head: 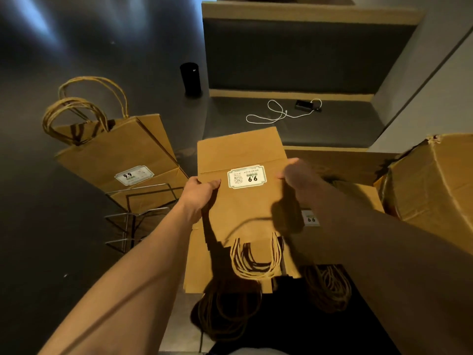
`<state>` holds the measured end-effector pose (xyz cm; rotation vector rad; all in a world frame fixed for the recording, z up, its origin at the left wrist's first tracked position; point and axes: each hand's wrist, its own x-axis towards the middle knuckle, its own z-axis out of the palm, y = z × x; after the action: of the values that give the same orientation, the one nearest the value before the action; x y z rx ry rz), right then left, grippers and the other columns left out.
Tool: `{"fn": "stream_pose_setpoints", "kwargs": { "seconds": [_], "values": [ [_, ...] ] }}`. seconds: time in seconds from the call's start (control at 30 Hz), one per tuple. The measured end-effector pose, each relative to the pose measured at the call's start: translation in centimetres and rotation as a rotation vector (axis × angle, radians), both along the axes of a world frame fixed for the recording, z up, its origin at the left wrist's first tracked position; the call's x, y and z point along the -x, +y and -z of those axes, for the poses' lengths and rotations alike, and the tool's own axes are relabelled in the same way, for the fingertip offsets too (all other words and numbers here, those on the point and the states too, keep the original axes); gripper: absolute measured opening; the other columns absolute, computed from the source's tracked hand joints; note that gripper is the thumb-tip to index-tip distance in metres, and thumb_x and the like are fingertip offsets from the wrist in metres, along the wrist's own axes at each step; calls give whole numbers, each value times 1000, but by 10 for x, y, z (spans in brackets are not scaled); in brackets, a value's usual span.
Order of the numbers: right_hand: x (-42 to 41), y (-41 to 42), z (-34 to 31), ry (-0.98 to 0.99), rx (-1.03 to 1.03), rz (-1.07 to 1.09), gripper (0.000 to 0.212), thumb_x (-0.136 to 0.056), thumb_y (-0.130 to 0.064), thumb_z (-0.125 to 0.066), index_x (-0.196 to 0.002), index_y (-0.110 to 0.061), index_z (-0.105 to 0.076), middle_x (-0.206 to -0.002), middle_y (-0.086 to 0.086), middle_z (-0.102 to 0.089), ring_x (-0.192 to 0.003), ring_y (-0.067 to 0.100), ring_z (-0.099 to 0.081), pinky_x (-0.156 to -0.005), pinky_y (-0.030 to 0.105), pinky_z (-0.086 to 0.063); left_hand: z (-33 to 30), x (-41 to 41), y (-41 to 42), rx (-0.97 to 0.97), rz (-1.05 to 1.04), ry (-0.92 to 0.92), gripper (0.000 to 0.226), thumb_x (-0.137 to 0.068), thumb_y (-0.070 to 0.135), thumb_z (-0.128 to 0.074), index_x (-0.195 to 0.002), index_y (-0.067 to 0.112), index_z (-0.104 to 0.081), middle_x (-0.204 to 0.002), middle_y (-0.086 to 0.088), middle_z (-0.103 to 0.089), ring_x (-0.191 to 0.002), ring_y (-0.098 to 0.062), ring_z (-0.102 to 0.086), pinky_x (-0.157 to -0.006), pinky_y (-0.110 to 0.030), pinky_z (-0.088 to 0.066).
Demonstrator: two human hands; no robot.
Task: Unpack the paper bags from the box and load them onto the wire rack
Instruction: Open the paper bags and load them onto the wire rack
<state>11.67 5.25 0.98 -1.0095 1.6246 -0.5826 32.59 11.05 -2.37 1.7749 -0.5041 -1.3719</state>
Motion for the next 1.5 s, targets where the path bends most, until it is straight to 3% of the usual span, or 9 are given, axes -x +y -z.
{"fn": "stream_pose_setpoints", "kwargs": {
  "seconds": [0.23, 0.37, 0.47, 0.57, 0.7, 0.8, 0.87, 1.03, 1.5],
  "values": [
    [-12, -16, -70, 164, 286, -529, 42, -87, 6, -61, -121, -19, -65, -104, 2, -69, -81, 10, -63, -63, 14, -51, -53, 14, -26, 388, 340, -1096, 109, -78, 43, -79, -157, 34, -5, -166, -4, -2, -152, -32, 5, -119, -56, -6],
    [-37, -31, -100, 579, 433, -921, 35, -87, -16, -66, -119, -30, -63, -120, 0, -61, -106, 19, -57, -90, 36, -48, -87, 15, -36, 508, 738, -1398, 83, -83, 48, -71, -152, 37, -25, -156, 0, -34, -151, -27, -13, -119, -59, 1],
    [-57, -33, -112, 763, 521, -1052, 24, -87, -20, -65, -105, -35, -63, -104, -2, -62, -97, 20, -59, -79, 36, -49, -104, 6, -44, 388, 780, -1301, 48, -88, 45, -69, -131, 30, -53, -116, 2, -63, -116, -23, -58, -108, -50, -36],
    [-72, -25, -113, 915, 692, -1051, 25, -93, -25, -60, -115, -34, -61, -101, -4, -63, -101, 20, -59, -81, 35, -44, -114, -8, -43, 266, 822, -1062, 33, -91, 39, -68, -121, 29, -59, -102, 2, -64, -96, -20, -61, -89, -40, -52],
    [-70, -22, -99, 908, 1128, -505, 61, -88, -39, -62, -143, -32, -36, -144, 2, -41, -135, 24, -35, -110, 48, -24, -94, -40, -35, 293, 505, -591, 21, -92, 30, -69, -112, 28, -64, -105, 2, -69, -99, -20, -65, -97, -45, -51],
    [-64, -21, -71, 493, 624, -60, 106, -73, -57, -75, -153, -27, -13, -158, 10, -14, -145, 33, -17, -116, 52, -19, -80, -59, -23, 344, 193, -233, 22, -86, 18, -75, -105, 28, -68, -100, 0, -76, -96, -24, -71, -94, -50, -54],
    [-60, -20, -50, -3, 239, 29, 122, -55, -63, -85, -151, -24, -20, -153, 10, -32, -138, 32, -35, -112, 55, -31, -79, -64, -18, 362, 106, -93, 27, -82, 9, -78, -103, 20, -66, -100, -4, -75, -94, -25, -71, -87, -46, -57],
    [-62, -25, -36, -501, 116, 51, 33, -85, -7, -72, -116, -14, -61, -111, 8, -72, -98, 24, -70, -81, 43, -59, -76, -91, -4, 364, 84, -99, 52, -69, -2, -84, -115, 12, -65, -98, -2, -76, -90, -21, -73, -79, -38, -58],
    [-152, -29, -72, -434, 345, -96, 16, -93, -13, -64, -107, -20, -65, -98, -2, -74, -89, 15, -72, -79, 34, -58, -97, -181, 20, 483, -161, -98, 22, -92, 10, -66, -111, 19, -61, -111, -6, -67, -101, -27, -68, -76, -39, -59]
  ]
}}
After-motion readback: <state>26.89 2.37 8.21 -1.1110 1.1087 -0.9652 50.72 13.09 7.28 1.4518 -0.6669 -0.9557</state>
